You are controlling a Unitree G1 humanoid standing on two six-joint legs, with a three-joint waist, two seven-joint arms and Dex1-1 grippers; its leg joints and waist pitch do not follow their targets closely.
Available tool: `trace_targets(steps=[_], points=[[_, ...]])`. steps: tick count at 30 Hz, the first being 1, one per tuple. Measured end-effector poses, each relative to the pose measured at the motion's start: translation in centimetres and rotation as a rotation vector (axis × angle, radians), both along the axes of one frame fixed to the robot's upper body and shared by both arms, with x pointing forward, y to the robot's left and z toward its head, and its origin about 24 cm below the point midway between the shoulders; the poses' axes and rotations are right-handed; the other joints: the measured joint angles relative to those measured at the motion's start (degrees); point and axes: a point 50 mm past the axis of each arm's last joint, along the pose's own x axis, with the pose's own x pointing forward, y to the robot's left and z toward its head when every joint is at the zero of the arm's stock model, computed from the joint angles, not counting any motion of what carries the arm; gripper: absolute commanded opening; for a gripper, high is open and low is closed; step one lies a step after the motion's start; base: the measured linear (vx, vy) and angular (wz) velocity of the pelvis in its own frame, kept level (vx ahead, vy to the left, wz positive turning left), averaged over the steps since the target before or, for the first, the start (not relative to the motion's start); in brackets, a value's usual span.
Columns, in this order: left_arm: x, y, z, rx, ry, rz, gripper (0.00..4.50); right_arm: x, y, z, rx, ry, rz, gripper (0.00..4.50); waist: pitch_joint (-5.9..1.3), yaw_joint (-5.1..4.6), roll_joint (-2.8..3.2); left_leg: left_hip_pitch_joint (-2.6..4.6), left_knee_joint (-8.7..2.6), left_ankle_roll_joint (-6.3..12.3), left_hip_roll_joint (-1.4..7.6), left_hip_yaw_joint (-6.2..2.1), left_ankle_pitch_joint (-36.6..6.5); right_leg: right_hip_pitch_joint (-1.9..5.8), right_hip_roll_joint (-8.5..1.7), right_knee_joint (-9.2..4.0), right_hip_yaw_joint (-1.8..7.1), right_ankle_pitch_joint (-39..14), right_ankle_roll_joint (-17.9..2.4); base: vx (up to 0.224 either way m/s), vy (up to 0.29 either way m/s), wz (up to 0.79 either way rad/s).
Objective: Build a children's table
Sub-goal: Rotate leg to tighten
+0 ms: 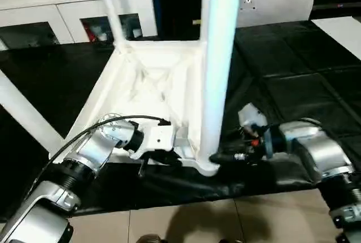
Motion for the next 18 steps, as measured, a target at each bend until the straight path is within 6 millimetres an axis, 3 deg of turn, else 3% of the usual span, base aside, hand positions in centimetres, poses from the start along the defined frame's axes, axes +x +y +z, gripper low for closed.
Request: trace_targets(steps=[8, 14, 18], points=[[-0.1, 0.0, 0.1, 0.003, -0.009, -0.006, 0.00, 0.3, 0.5, -0.3, 0.010, 0.024, 0.028, 1.99, 0.00, 0.31, 0.00, 0.01, 0.00, 0.00, 0.12, 0.06, 0.0, -0.02, 0.06, 0.01, -0.01, 0.0, 0.0, 0.000, 0.000, 0.00], [-0.1, 0.2, 0.1, 0.000, 0.013, 0.023, 0.00, 0.0, 1.0, -0.5, 0.028, 0.032, 0.005, 1.96, -0.03, 0.31, 0.04, 0.06, 0.00, -0.01, 0.15, 0.11, 0.0, -0.01, 0.07, 0.03, 0.00, 0.0, 0.0, 0.000, 0.000, 0.00], [0.3, 0.5, -0.1, -0.001, 0.024, 0.130, 0.00, -0.2, 1.8, -0.9, 0.043, 0.014, -0.138, 1.96, -0.22, -0.96, 0.33, 0.40, -0.01, -0.10, 0.15, 0.18, 0.0, 0.24, 0.08, 0.05, 0.02, 0.0, 0.0, 0.000, 0.000, 0.00]])
